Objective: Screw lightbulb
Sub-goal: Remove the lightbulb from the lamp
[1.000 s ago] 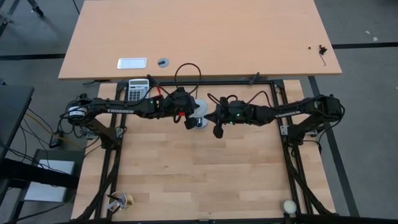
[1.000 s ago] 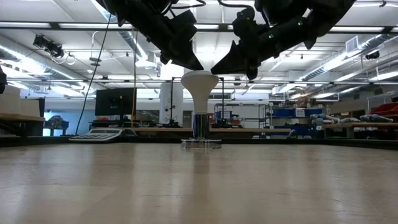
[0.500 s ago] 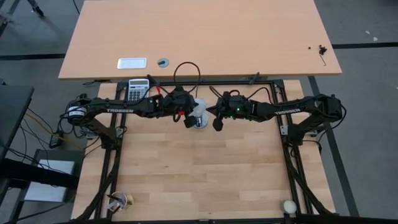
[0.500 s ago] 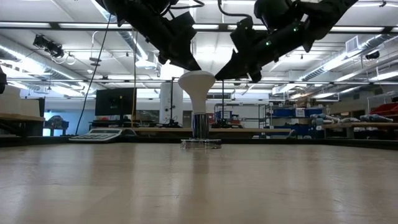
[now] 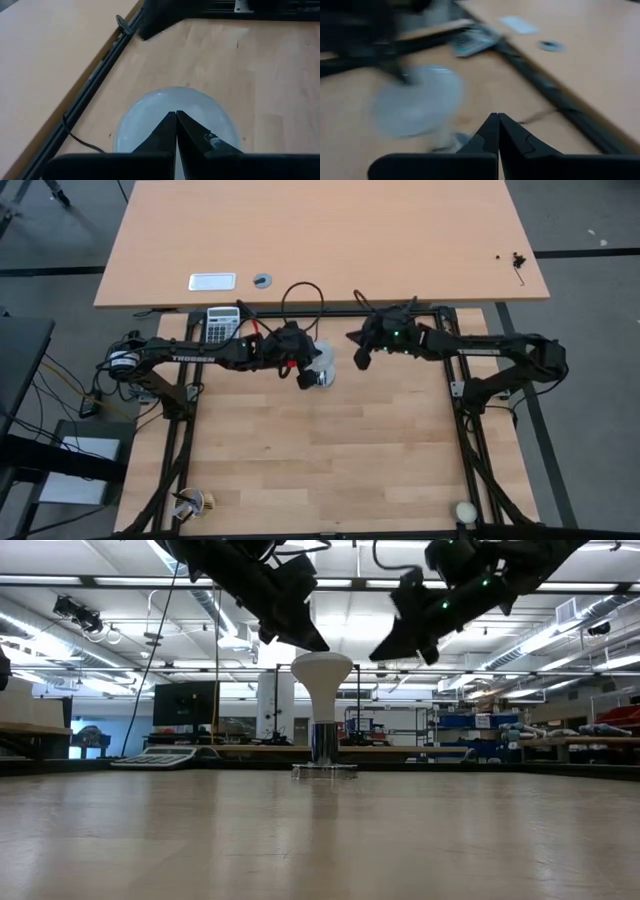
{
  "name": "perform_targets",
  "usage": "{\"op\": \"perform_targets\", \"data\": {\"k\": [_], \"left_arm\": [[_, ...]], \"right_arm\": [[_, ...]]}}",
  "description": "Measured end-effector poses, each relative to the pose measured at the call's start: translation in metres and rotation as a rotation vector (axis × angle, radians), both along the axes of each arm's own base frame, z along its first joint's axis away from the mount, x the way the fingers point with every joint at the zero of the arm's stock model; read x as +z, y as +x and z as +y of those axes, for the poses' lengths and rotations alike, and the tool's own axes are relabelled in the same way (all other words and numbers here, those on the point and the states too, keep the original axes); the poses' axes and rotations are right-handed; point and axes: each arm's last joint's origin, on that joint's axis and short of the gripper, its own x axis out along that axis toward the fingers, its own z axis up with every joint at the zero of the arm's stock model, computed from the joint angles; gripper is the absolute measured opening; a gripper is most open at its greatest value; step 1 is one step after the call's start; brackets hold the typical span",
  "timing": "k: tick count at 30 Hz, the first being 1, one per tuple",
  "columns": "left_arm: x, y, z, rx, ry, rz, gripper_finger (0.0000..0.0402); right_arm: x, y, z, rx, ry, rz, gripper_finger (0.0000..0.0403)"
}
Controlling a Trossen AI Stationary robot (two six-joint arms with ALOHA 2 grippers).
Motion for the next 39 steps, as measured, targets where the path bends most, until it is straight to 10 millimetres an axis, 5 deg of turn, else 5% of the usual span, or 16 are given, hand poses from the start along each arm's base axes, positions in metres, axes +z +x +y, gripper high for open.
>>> {"op": "perform_targets", "data": {"k": [6,14,22,39], "left_arm": [[0.0,0.0,0.001,0.017,0.011,0.001,0.0019],[0.0,0.0,0.001,0.024,0.015,0.001,0.0019],[0.0,0.0,0.001,0.027,0.013,0.0,0.0019],[0.0,-0.001,0.001,0.042,0.02,0.009,0.0019]], "right_arm": [[0.002,0.011,0.037,0.242,0.039,-0.02,0.0011],[-0.011,0.041,0.078,0.336,-0.007,-0.088,0.0011],[-0.026,0.049,0.07,0.262,0.023,-0.077,0.0011],[-0.022,0.04,0.046,0.127,0.013,-0.05,0.0011]]}}
